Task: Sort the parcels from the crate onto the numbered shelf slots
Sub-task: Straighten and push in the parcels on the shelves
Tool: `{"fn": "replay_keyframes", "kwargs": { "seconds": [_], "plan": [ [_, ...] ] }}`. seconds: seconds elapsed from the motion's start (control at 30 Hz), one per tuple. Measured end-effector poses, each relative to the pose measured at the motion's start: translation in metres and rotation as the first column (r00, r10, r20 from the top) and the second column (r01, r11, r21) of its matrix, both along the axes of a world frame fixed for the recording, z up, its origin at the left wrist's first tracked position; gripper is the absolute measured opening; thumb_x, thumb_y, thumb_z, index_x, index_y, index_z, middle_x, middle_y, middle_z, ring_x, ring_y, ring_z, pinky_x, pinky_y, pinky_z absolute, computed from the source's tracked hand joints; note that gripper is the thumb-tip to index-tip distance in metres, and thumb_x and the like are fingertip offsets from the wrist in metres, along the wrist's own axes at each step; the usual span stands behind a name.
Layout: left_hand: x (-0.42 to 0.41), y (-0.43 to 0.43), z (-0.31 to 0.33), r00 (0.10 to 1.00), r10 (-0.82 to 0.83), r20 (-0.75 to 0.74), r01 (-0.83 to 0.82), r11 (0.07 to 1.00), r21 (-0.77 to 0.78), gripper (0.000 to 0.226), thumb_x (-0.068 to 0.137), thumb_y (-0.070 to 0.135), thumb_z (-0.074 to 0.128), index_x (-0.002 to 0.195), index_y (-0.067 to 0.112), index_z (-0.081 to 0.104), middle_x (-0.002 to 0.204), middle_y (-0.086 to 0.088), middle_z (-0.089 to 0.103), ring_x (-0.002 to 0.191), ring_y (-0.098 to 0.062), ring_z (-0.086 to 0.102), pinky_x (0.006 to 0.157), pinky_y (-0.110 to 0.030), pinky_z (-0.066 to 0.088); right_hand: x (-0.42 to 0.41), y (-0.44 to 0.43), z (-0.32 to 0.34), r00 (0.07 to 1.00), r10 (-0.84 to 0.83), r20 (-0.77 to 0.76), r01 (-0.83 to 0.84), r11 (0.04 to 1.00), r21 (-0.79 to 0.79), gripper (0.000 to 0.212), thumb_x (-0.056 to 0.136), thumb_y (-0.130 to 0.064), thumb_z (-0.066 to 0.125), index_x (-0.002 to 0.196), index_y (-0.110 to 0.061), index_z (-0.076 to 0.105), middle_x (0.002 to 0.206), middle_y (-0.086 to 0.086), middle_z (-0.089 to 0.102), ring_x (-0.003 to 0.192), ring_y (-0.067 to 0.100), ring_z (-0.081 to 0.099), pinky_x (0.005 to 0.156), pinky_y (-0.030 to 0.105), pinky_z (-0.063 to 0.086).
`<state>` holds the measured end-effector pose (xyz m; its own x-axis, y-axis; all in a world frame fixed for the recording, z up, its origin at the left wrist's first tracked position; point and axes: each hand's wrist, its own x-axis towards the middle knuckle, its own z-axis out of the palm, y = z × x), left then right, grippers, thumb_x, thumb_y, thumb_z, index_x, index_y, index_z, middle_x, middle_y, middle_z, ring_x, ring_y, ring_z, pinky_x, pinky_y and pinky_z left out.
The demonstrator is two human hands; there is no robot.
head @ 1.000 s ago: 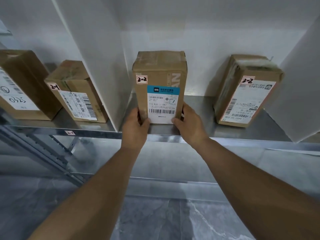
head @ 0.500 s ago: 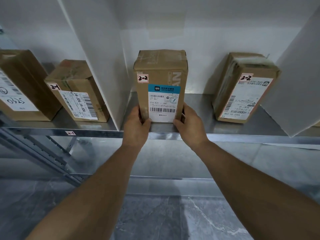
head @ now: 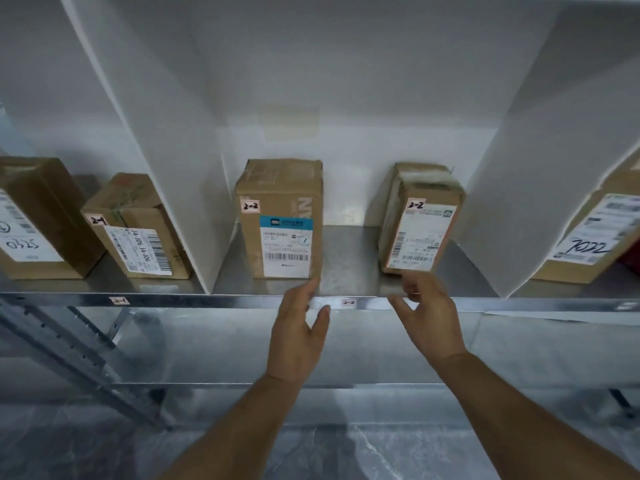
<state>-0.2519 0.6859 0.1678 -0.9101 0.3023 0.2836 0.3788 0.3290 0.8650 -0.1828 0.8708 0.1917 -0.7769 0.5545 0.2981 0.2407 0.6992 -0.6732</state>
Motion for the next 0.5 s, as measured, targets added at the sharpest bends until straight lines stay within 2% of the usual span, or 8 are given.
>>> {"fn": "replay_keyframes", "kwargs": {
  "seconds": [0.1, 0.2, 0.3, 0.37, 0.43, 0.47, 0.5],
  "plan": [
    [-0.001, 0.039, 0.009, 0.997, -0.046, 0.059, 0.046, 0.999, 0.006, 0.048, 0.091, 0.017, 0.062, 0.136, 0.019, 0.048, 0.132, -0.001, 0.052, 0.114, -0.015, 0.054, 0.100, -0.037, 0.047, 0.008, 0.036, 0.004, 0.997, -0.066, -0.042, 0.065, 0.998, -0.028, 0.030, 0.082, -0.011, 0.073, 0.110, -0.008, 0.061, 0.106, 0.009, 0.059, 0.084, 0.015, 0.056, 0.075, 0.028, 0.047],
    [-0.008, 0.081, 0.018, 0.988, -0.086, 0.130, 0.088, 0.996, -0.006, 0.056, 0.093, 0.021, 0.060, 0.144, 0.021, 0.037, 0.144, 0.001, 0.043, 0.126, -0.015, 0.047, 0.107, -0.038, 0.041, 0.007, 0.068, 0.005, 0.995, -0.090, -0.038, 0.084, 0.986, -0.143, 0.044, 0.084, -0.016, 0.072, 0.123, -0.007, 0.053, 0.117, 0.009, 0.054, 0.097, 0.018, 0.056, 0.083, 0.027, 0.045],
    [-0.021, 0.118, 0.022, 0.984, -0.096, 0.150, 0.107, 0.992, -0.069, 0.062, 0.093, 0.028, 0.060, 0.147, 0.023, 0.031, 0.150, 0.002, 0.039, 0.135, -0.015, 0.039, 0.112, -0.040, 0.036, -0.008, 0.092, 0.003, 0.999, 0.036, 0.026, -0.027, 0.960, -0.278, 0.066, 0.085, -0.020, 0.071, 0.142, -0.015, 0.038, 0.138, 0.001, 0.046, 0.121, 0.016, 0.050, 0.101, 0.034, 0.044],
    [-0.026, 0.134, 0.023, 0.983, -0.090, 0.159, 0.108, 0.988, -0.109, 0.059, 0.093, 0.026, 0.060, 0.145, 0.023, 0.033, 0.146, 0.002, 0.045, 0.134, -0.016, 0.042, 0.110, -0.039, 0.038, -0.019, 0.102, 0.003, 0.987, 0.152, 0.044, -0.132, 0.946, -0.297, 0.065, 0.086, -0.017, 0.069, 0.142, -0.016, 0.037, 0.143, 0.000, 0.046, 0.130, 0.016, 0.046, 0.107, 0.040, 0.043],
    [-0.026, 0.145, 0.023, 0.985, -0.088, 0.145, 0.108, 0.985, -0.135, 0.052, 0.093, 0.016, 0.058, 0.142, 0.022, 0.038, 0.141, 0.003, 0.051, 0.128, -0.015, 0.048, 0.107, -0.024, 0.037, -0.027, 0.109, 0.004, 0.971, 0.235, 0.038, -0.214, 0.931, -0.295, 0.057, 0.088, -0.013, 0.066, 0.138, -0.019, 0.041, 0.139, -0.003, 0.052, 0.128, 0.014, 0.049, 0.105, 0.036, 0.045],
    [-0.026, 0.148, 0.024, 0.988, -0.078, 0.134, 0.098, 0.984, -0.149, 0.051, 0.093, 0.013, 0.056, 0.140, 0.022, 0.040, 0.139, 0.003, 0.053, 0.125, -0.014, 0.050, 0.101, -0.015, 0.034, -0.030, 0.111, 0.005, 0.964, 0.263, 0.033, -0.243, 0.926, -0.289, 0.054, 0.088, -0.011, 0.064, 0.137, -0.021, 0.043, 0.136, -0.004, 0.055, 0.125, 0.013, 0.051, 0.104, 0.033, 0.045],
    [-0.024, 0.151, 0.024, 0.991, -0.059, 0.121, 0.078, 0.984, -0.159, 0.049, 0.093, 0.011, 0.056, 0.140, 0.022, 0.043, 0.138, 0.004, 0.054, 0.124, -0.014, 0.051, 0.096, -0.012, 0.033, -0.032, 0.112, 0.006, 0.959, 0.283, 0.027, -0.263, 0.919, -0.293, 0.053, 0.089, -0.008, 0.063, 0.137, -0.022, 0.044, 0.134, -0.004, 0.057, 0.124, 0.012, 0.053, 0.104, 0.031, 0.045]
  ]
}}
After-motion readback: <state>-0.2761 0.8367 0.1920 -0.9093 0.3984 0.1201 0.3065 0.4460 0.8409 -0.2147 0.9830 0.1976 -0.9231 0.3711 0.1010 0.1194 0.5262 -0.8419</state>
